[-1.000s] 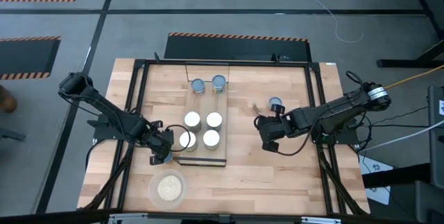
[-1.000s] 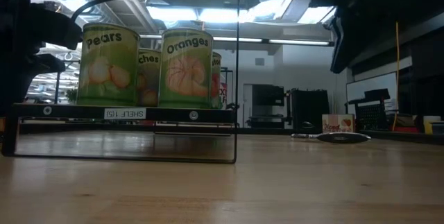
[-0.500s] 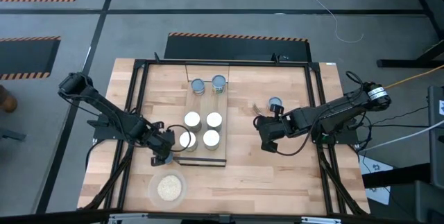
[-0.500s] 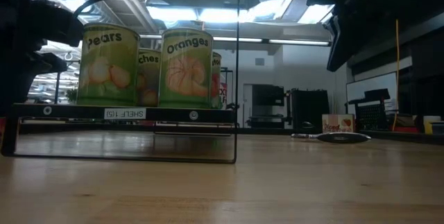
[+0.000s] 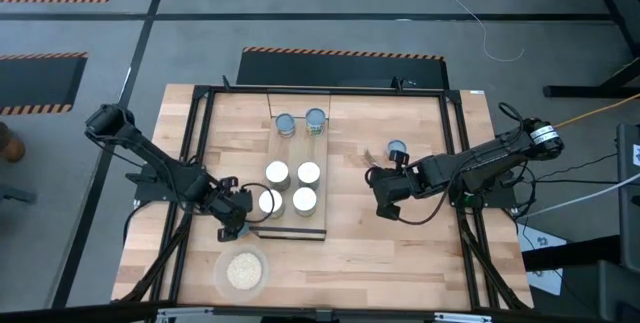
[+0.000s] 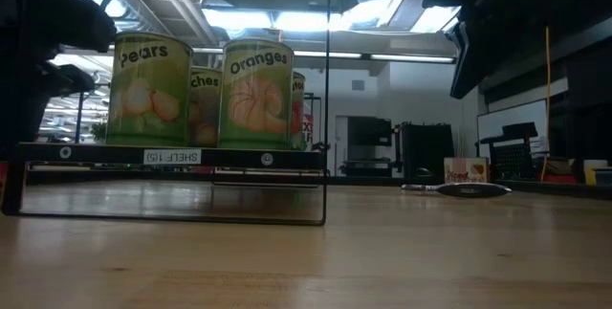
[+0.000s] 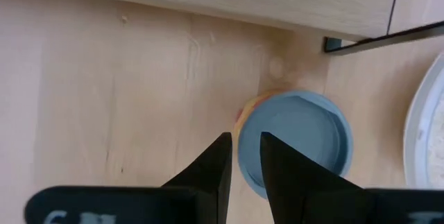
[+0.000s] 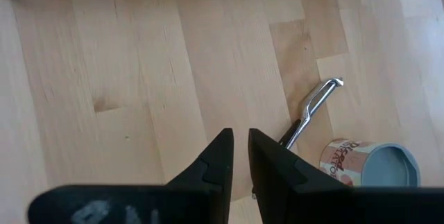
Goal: Pick and place cans onto a shelf
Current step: Put the canned pineapple rings on the shelf
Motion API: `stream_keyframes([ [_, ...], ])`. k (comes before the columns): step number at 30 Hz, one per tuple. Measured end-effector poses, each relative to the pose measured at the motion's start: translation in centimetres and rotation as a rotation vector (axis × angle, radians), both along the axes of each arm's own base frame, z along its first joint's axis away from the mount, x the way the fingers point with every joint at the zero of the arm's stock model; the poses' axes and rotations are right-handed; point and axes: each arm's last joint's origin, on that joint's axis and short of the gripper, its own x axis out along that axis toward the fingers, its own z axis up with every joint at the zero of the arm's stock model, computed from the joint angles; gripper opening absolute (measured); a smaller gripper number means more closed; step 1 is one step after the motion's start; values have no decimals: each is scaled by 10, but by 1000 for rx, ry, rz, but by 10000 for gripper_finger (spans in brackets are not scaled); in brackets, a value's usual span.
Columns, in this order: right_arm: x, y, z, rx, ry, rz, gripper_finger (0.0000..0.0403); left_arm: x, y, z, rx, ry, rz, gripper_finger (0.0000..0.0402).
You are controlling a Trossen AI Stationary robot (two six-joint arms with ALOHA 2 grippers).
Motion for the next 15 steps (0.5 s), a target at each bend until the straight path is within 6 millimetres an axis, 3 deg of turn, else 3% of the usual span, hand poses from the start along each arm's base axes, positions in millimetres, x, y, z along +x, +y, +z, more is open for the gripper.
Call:
stream_keyframes([
  [15, 1, 0, 0, 2, -7, -1, 51, -1, -2, -4, 18, -12, -4, 70],
])
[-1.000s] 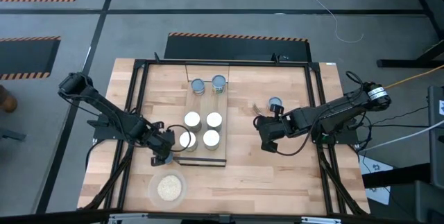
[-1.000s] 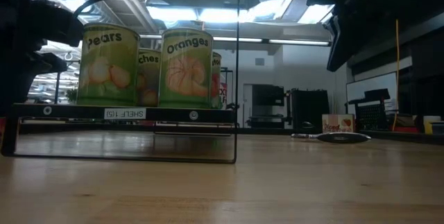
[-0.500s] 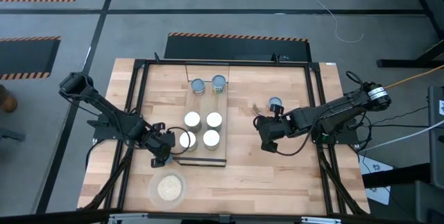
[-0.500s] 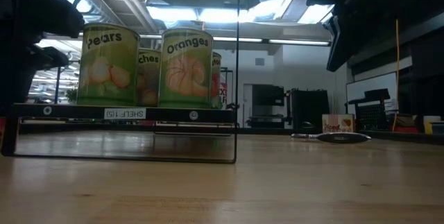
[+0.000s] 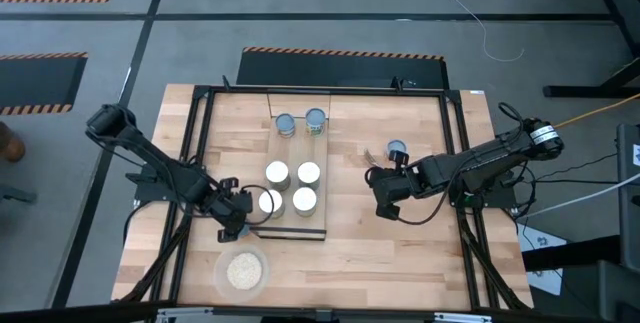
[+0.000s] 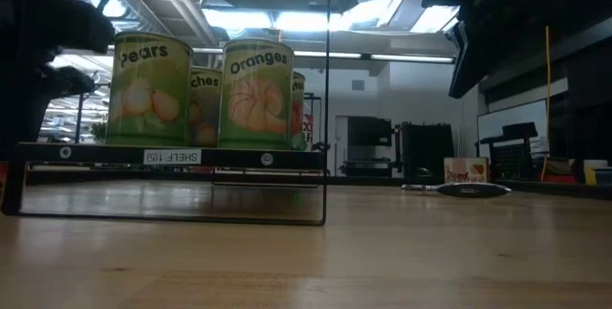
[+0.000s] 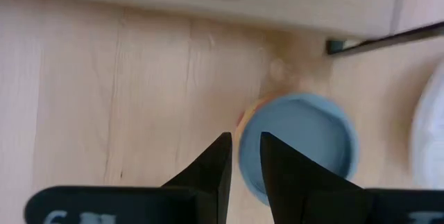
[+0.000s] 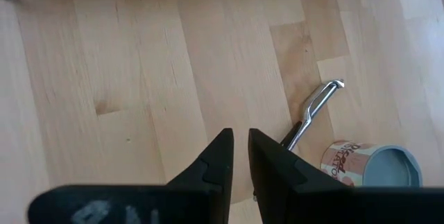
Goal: Pick and place cans onto a shelf
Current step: Put the canned pineapple rings on the shelf
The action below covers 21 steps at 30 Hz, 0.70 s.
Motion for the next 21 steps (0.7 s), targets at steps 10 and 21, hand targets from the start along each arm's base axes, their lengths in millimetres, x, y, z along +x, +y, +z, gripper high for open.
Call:
stream_keyframes([
  [10, 0, 0, 0, -1, 0, 1, 51, 2, -1, -16, 24, 50, -2, 69],
  [21, 1, 0, 0, 1, -5, 3, 51, 1, -1, -14, 16, 46, -3, 7],
])
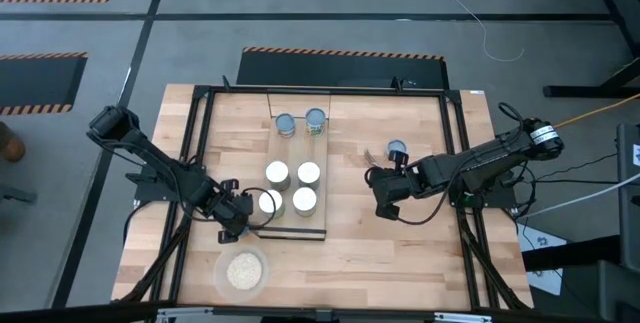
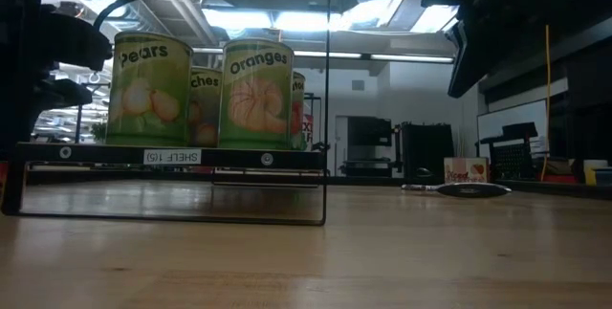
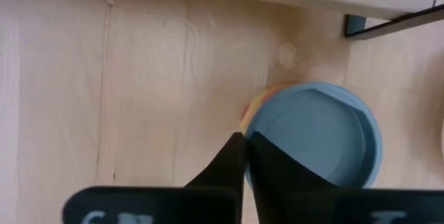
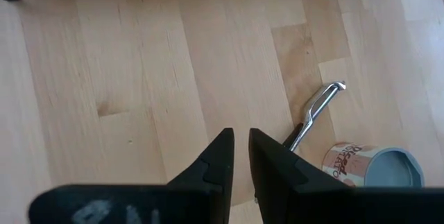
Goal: Pick and place cans onto a shelf
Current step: Put the canned pineapple rings on the shelf
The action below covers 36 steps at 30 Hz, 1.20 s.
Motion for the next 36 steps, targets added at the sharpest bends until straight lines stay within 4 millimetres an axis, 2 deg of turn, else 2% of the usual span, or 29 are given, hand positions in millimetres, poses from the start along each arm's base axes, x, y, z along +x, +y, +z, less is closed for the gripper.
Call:
stream_keyframes([
  [3, 0, 0, 0, 0, 0, 1, 51, -1, -1, 4, -28, 24, -16, 10],
  [8, 0, 0, 0, -1, 0, 2, 52, -1, -2, 23, -50, 38, -56, 5],
  [21, 0, 0, 0, 0, -1, 0, 52, 2, 1, 107, 65, 101, -130, 3],
  [29, 0, 0, 0, 0, -1, 0, 52, 11, 13, 159, 187, -49, -171, 8],
  [36, 1, 0, 0, 3, -10, 1, 52, 29, 45, 199, 350, -197, -198, 8],
])
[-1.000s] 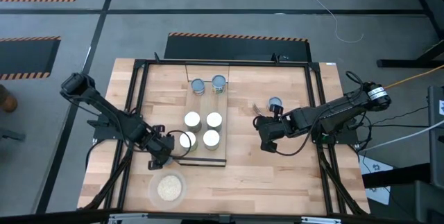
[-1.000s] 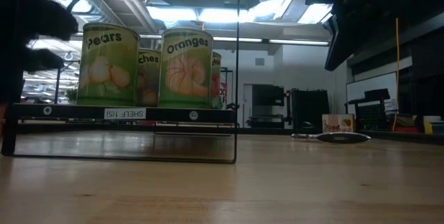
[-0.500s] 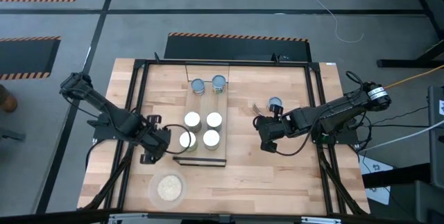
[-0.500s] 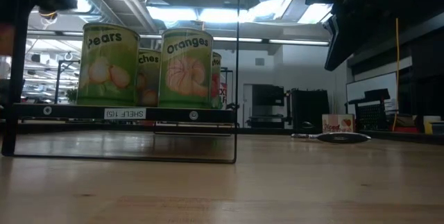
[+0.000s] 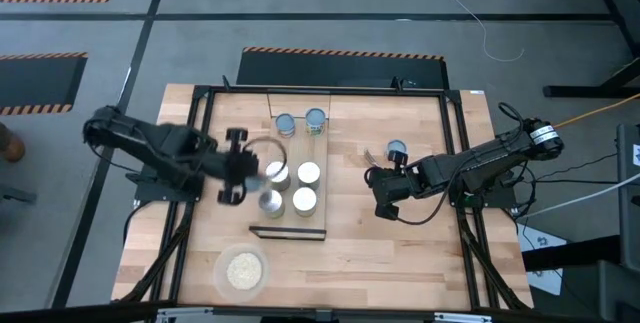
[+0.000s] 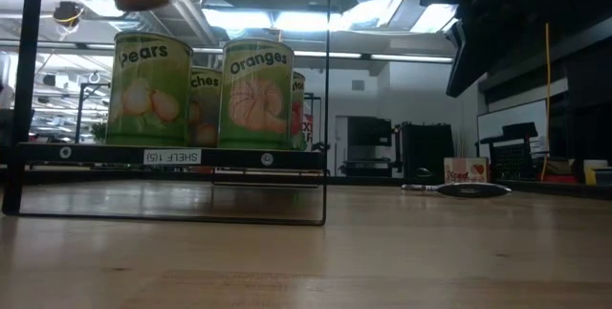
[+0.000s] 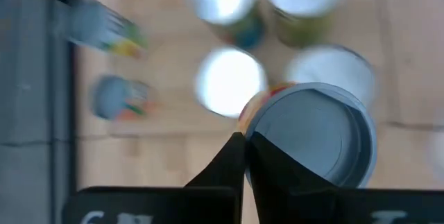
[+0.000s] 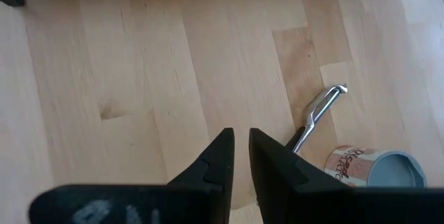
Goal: Pick and place cans onto a shelf
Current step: Put the canned pineapple rings on the shelf
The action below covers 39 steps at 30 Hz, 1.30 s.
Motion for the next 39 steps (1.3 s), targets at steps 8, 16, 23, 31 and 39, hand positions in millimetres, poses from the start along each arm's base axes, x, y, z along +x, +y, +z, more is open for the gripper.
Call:
stream_keyframes([
  [8, 0, 0, 0, -1, 0, 0, 52, 22, 59, 18, 137, -103, 5, 9],
  [16, 0, 0, 0, -20, 11, 44, 52, 41, 124, 9, 117, -96, 46, 9],
  [23, 9, 2, 4, -44, -60, 141, 52, 62, 162, -22, -2, -1, 64, 9],
  [31, 18, 5, 9, -97, -140, 271, 52, 86, 178, -59, -77, 117, 48, 9],
  [39, 19, 6, 10, -118, -140, 310, 52, 99, 184, -84, -115, 206, 53, 9],
])
